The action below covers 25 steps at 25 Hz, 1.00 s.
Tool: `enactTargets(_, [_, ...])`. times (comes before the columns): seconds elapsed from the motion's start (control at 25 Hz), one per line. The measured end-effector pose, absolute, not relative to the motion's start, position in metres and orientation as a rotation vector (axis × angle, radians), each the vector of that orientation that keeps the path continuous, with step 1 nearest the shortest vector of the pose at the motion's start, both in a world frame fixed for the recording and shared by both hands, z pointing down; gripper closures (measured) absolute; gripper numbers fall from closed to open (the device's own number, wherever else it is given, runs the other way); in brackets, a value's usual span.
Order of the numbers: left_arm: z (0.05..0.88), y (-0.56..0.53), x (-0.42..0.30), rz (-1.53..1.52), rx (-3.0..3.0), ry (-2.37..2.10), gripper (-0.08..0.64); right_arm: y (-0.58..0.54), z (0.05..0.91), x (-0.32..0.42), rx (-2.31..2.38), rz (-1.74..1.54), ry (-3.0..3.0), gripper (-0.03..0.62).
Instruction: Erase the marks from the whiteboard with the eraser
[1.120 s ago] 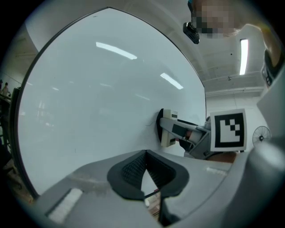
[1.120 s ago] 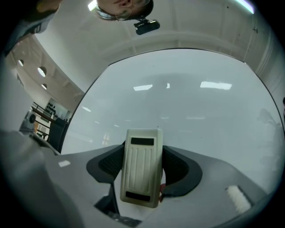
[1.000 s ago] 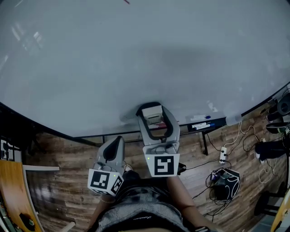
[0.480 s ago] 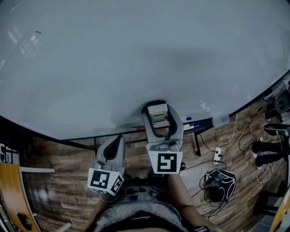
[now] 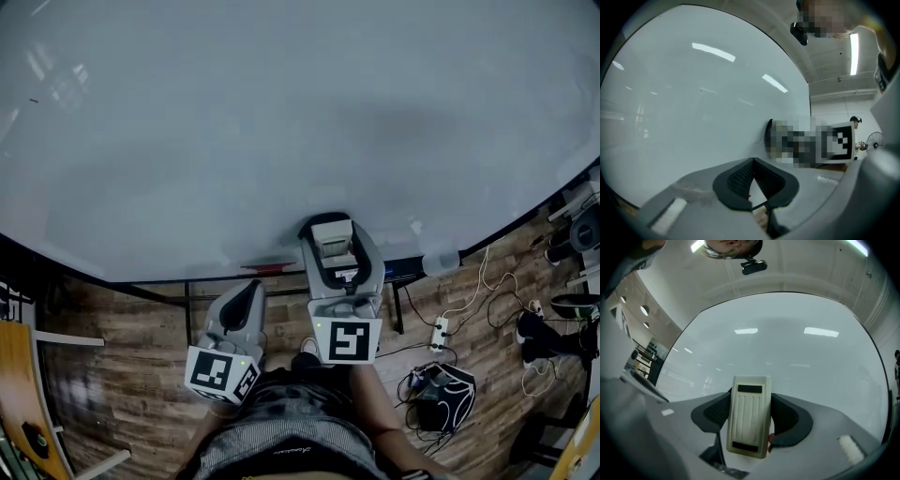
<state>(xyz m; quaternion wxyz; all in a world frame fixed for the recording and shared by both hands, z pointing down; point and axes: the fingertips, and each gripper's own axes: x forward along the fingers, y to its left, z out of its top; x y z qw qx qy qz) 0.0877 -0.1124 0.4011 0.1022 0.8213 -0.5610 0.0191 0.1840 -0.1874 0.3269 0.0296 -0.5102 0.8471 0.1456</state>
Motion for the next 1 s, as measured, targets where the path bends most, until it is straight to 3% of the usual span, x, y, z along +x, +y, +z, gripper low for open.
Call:
enactTargets(0.68, [0.404, -0.116, 0.148, 0.053, 2.424, -1.632, 0.561, -0.22, 0.336, 0.312, -1.791, 0.326, 2.47, 0.324])
enactTargets(1.0, [0.402, -0.112, 0.155, 0.052, 2.437, -1.623, 0.561, -0.222, 0.335, 0.32, -1.808, 0.33, 2.476, 0.324])
